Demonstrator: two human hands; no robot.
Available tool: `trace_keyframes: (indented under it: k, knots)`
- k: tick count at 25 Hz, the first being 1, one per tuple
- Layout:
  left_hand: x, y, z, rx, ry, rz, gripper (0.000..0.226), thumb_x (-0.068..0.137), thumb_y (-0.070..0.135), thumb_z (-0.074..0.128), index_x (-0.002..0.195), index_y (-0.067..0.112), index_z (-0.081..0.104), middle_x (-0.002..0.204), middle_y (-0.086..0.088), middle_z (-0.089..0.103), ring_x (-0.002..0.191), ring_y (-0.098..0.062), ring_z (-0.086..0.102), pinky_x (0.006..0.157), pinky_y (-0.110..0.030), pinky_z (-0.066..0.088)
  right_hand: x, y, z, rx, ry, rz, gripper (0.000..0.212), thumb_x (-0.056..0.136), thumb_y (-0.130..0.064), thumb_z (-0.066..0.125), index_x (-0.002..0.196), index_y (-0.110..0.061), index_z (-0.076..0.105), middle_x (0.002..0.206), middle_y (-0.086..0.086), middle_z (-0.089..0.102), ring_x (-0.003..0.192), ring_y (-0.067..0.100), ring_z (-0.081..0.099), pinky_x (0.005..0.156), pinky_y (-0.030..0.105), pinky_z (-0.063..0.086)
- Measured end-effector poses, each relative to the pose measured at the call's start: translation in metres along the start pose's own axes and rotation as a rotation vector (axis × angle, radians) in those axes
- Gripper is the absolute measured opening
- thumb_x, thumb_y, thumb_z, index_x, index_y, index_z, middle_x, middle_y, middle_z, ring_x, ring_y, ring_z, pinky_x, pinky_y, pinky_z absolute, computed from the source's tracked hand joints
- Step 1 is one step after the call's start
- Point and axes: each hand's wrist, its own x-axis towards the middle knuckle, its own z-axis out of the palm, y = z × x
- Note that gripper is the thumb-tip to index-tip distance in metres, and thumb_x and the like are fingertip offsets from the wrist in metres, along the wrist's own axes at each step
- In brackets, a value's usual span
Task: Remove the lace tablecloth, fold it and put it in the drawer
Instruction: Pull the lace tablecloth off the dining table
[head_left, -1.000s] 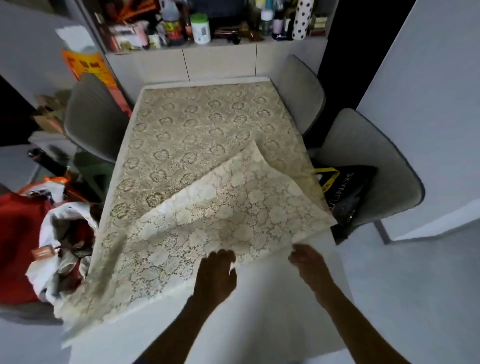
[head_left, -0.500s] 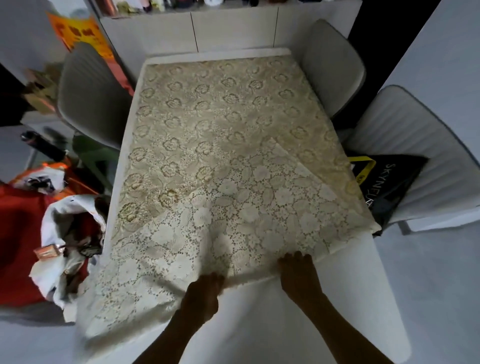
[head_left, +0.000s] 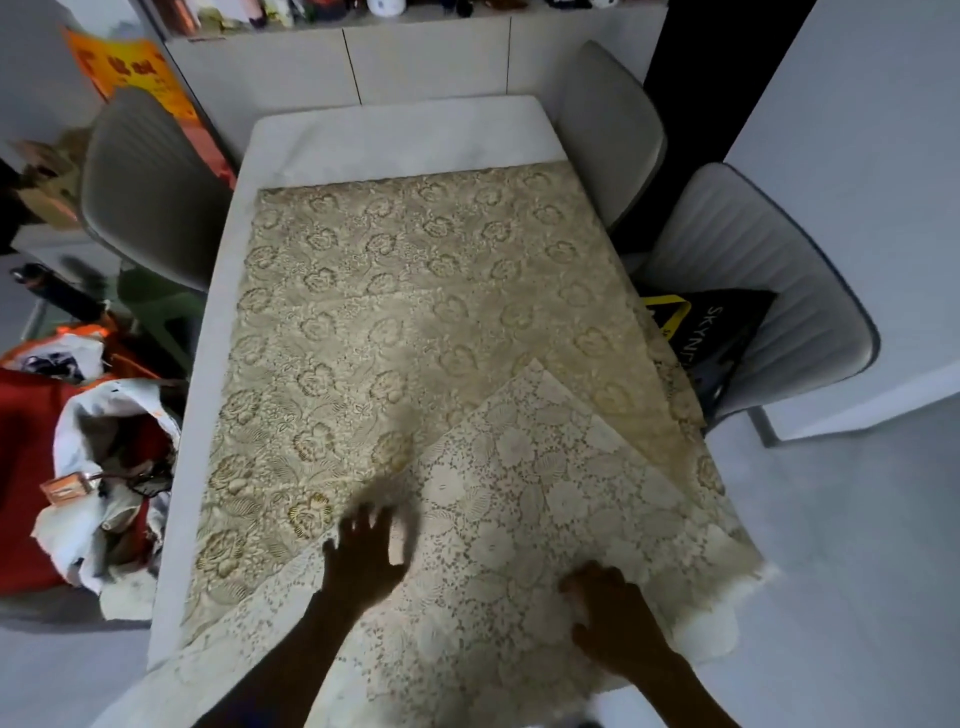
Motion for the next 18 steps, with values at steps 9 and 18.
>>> trace_keyframes:
  k: [9,18]
  knots:
    - [0.038,-0.023,0.003,-0.33,0.095,-0.217,0.072,0.067,0.045,0.082,0.125,0.024,0.045,0.112,-0.002,0.062,0.103,-0.028,0.059,0.089,-0.038,0.043,0.005,0.003,0.013,-0.026,0.128,0.023,0.047,0.085,-0.035,0.052,0.131,-0.03,0.041,0.14,-0.003,0.036,0.126,0.022,0.034,0.096,0.034,0.035]
    - [0.114,0.034,-0.142,-0.237,0.315,0.205,0.04,0.086,0.032,0.07,0.121,0.015,0.063,0.114,-0.011,0.071,0.084,-0.021,0.067,0.067,-0.028,0.05,0.03,0.017,-0.033,0.259,0.427,0.133,0.038,0.092,-0.027,0.053,0.129,-0.026,0.049,0.135,-0.005,0.05,0.121,0.018,0.046,0.098,0.031,0.037]
